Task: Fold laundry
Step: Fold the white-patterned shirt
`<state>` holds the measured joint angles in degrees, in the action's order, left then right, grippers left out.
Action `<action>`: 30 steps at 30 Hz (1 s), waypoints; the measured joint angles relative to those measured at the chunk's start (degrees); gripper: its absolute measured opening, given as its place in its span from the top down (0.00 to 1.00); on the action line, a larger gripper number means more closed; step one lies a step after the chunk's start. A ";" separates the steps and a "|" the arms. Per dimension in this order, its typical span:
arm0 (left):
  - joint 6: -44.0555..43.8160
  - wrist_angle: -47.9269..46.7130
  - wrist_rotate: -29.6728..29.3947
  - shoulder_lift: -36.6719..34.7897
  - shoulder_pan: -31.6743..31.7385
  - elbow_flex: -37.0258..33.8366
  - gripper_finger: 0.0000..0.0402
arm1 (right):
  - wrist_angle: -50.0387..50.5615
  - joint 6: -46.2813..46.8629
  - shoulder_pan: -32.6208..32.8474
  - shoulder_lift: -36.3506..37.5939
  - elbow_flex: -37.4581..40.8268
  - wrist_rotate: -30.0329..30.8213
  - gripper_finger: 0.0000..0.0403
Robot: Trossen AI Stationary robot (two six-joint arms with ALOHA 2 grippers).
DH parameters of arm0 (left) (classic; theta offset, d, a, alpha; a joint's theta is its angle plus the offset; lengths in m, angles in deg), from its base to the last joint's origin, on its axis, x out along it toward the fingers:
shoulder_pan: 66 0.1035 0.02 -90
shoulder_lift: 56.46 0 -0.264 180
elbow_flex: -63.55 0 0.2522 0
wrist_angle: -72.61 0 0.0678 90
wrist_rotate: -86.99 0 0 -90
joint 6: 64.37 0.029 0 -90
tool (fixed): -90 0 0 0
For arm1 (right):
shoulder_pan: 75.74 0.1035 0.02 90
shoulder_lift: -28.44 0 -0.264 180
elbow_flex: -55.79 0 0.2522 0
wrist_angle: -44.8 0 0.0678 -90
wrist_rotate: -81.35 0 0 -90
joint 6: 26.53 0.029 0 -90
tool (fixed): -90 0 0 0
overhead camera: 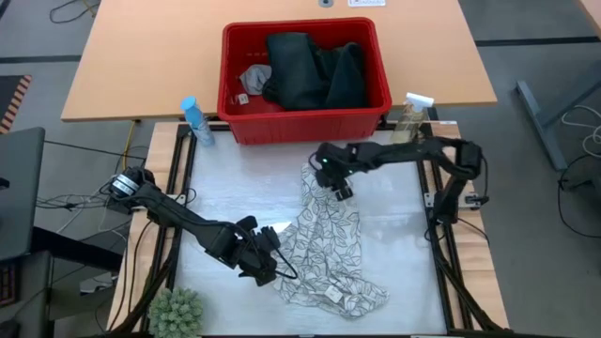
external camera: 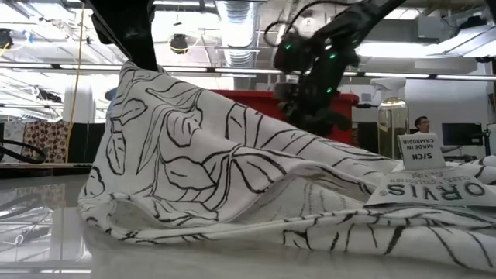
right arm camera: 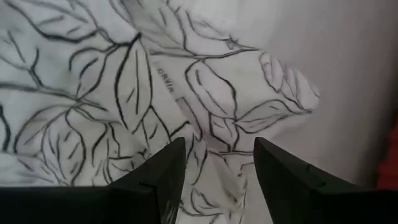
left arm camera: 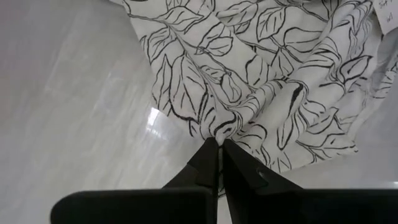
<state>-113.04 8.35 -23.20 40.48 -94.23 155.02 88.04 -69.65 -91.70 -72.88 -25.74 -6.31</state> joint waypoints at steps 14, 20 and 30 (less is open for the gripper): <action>1.61 -0.14 -0.79 0.00 0.00 0.00 1.00 | 15.27 -5.11 -0.26 -7.15 -10.29 -1.09 0.57; 1.92 -0.15 -1.69 0.00 0.01 0.00 1.00 | 16.52 -5.57 -0.33 -8.04 -10.29 -3.95 0.66; 1.65 -0.12 -1.79 0.00 0.00 0.00 1.00 | 16.53 -6.99 -0.25 -10.56 -10.27 -0.93 0.66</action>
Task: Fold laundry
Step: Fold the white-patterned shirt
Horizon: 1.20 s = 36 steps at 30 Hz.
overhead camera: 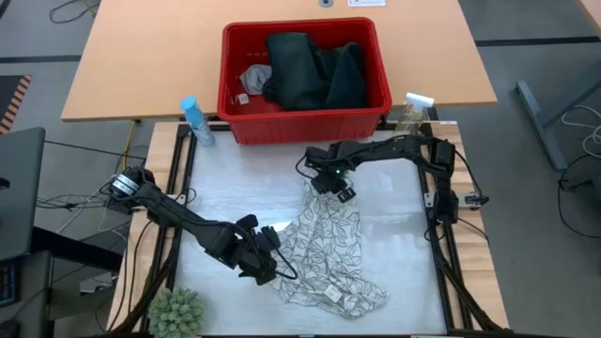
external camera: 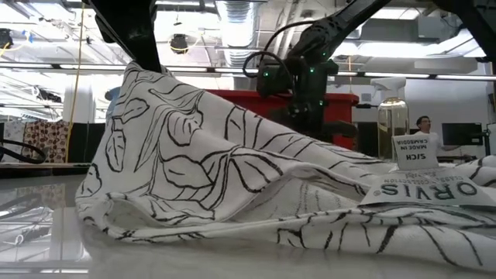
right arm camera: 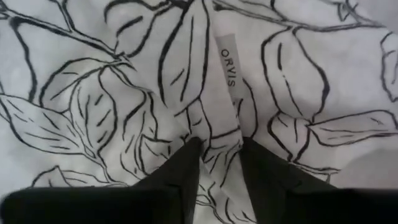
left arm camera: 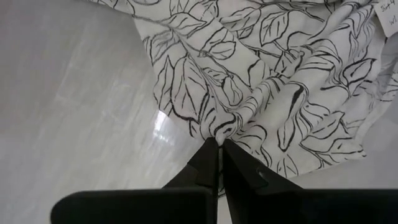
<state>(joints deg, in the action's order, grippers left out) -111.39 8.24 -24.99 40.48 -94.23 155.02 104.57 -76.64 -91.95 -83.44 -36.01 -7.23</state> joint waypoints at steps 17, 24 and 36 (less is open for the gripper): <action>0.41 -9.20 -2.43 -0.23 0.63 5.61 1.00 | 4.21 11.47 -0.07 12.84 0.00 2.09 0.96; 1.51 -26.16 -13.11 -0.33 0.90 15.76 1.00 | 9.29 25.20 -0.38 25.14 0.00 6.33 0.96; 10.60 -39.44 -21.99 -0.42 6.24 28.75 1.00 | 14.13 46.18 8.73 44.41 0.00 8.22 0.96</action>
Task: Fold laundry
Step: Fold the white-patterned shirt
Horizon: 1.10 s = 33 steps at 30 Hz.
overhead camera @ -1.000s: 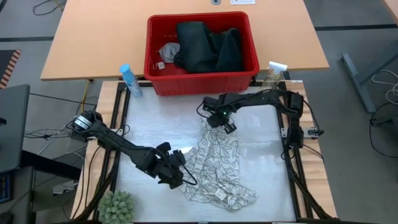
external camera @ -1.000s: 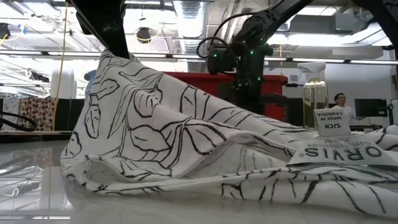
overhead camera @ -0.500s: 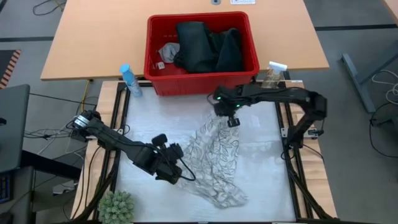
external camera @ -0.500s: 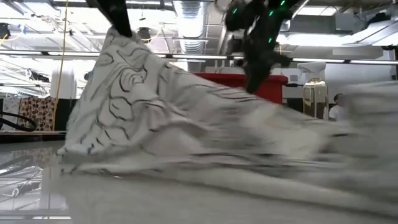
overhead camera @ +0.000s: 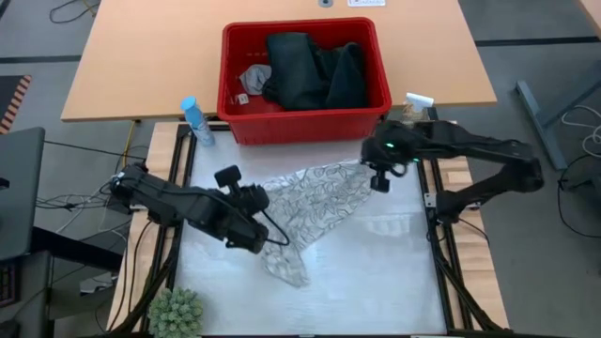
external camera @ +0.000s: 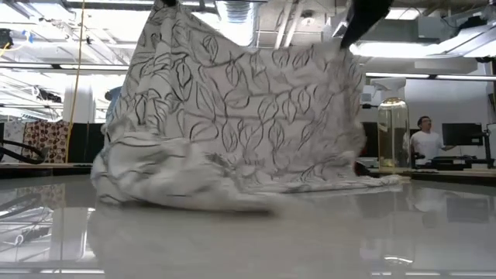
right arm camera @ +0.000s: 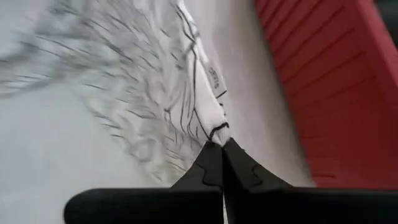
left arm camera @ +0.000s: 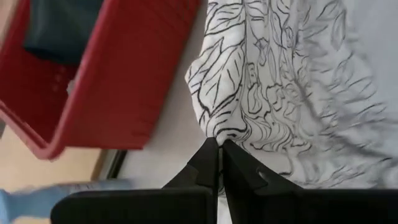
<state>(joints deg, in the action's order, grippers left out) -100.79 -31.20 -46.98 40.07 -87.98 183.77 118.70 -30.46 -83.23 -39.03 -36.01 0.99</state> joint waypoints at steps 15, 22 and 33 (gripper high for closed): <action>4.66 0.00 6.19 -0.02 -1.05 18.50 1.00 | 0.71 26.86 28.93 10.58 0.00 10.27 0.96; 2.47 0.05 14.38 0.00 -6.15 22.98 1.00 | -4.28 38.15 45.90 10.63 0.00 11.68 0.96; -7.81 14.03 20.96 0.07 -18.97 24.17 1.00 | -29.10 36.58 65.60 7.13 0.00 22.14 0.96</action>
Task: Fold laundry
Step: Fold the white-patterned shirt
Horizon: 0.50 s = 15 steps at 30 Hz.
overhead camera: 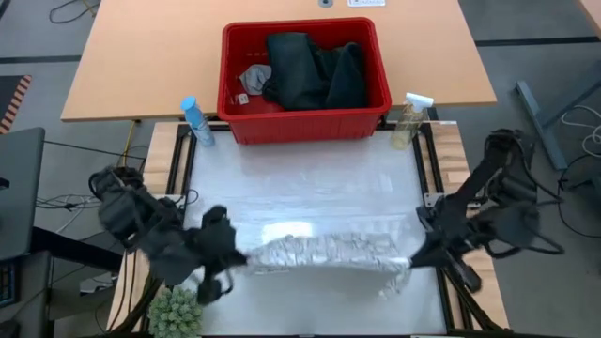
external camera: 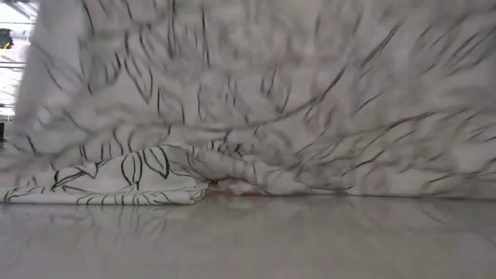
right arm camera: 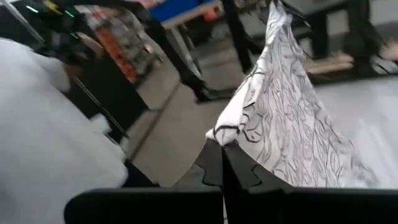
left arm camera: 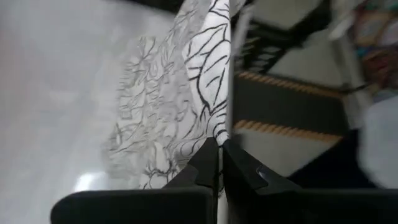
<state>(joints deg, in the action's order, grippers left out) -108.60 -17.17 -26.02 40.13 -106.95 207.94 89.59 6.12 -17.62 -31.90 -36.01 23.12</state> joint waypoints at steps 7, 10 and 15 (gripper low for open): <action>-6.55 12.02 -7.62 0.00 -8.06 0.00 1.00 | -9.46 0.34 7.71 -3.51 0.00 5.91 0.96; -7.16 17.69 -10.63 0.00 -10.98 0.00 1.00 | -13.44 0.71 9.85 -4.95 0.00 7.36 0.96; -7.45 25.70 -15.54 0.00 -14.11 0.00 1.00 | -17.61 -1.31 12.90 -6.50 -0.13 11.90 0.96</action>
<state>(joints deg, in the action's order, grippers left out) -116.05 8.53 -41.56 40.13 -121.06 207.94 71.98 4.81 -4.73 -38.40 -36.14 35.02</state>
